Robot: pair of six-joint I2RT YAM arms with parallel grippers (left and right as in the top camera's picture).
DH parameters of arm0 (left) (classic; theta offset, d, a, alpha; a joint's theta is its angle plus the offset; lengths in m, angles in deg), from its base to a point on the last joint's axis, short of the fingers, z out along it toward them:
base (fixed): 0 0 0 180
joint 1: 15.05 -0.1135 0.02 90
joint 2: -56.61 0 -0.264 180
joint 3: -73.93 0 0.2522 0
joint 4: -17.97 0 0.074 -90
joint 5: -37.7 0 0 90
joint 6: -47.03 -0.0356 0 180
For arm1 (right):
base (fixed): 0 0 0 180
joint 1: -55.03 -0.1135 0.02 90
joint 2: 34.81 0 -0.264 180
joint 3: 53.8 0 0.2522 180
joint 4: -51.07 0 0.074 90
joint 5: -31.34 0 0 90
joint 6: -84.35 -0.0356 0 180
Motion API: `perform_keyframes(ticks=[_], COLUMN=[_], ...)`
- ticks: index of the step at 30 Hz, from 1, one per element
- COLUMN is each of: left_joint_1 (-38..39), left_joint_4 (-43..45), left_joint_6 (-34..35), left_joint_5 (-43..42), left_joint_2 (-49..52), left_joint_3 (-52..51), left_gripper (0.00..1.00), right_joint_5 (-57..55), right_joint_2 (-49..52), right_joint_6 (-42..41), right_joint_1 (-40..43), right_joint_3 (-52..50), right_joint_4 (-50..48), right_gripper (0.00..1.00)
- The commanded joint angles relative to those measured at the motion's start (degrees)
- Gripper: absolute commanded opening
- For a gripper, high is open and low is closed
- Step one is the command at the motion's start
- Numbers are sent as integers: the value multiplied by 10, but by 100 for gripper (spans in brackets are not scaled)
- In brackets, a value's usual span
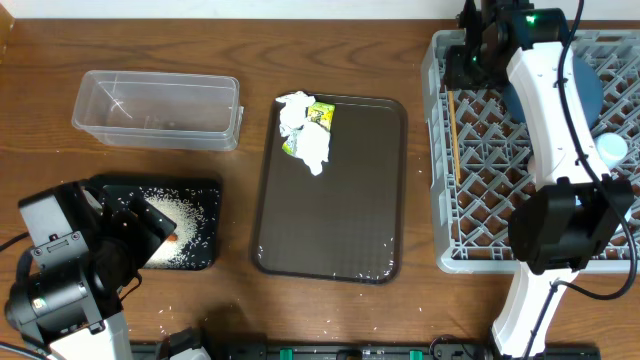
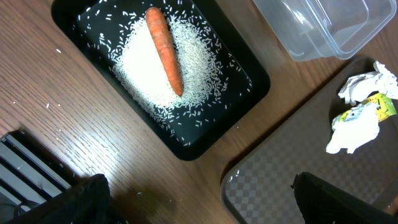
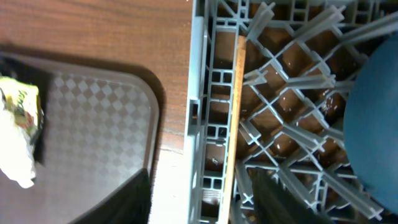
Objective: Sort waste into correct bins and load items into the dishwasher rack
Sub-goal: 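Place the second chopstick upright in the rack's left side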
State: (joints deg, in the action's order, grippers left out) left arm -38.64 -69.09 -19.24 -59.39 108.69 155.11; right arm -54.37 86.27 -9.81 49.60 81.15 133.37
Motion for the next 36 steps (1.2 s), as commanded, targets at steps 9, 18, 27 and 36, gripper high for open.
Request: perform_keyframes(ticks=[9, 18, 27, 36], left_joint_1=[-2, -2, -2, -2], left_joint_4=[-2, -2, -2, -2], left_joint_6=[-6, -6, -6, -6], left_joint_5=[7, 7, 7, 7], left_joint_2=[0, 0, 0, 0], left_joint_3=[0, 0, 0, 0], left_gripper=[97, 97, 97, 97], right_joint_5=[1, 5, -49, -186], right_joint_2=[3, -53, -171, -334], right_joint_6=[-56, -113, -181, -263], right_joint_1=[1, -23, -89, -164], right_joint_3=[-2, -2, -5, -141], right_joint_4=[63, 167, 288, 287], right_gripper=[56, 52, 64, 99])
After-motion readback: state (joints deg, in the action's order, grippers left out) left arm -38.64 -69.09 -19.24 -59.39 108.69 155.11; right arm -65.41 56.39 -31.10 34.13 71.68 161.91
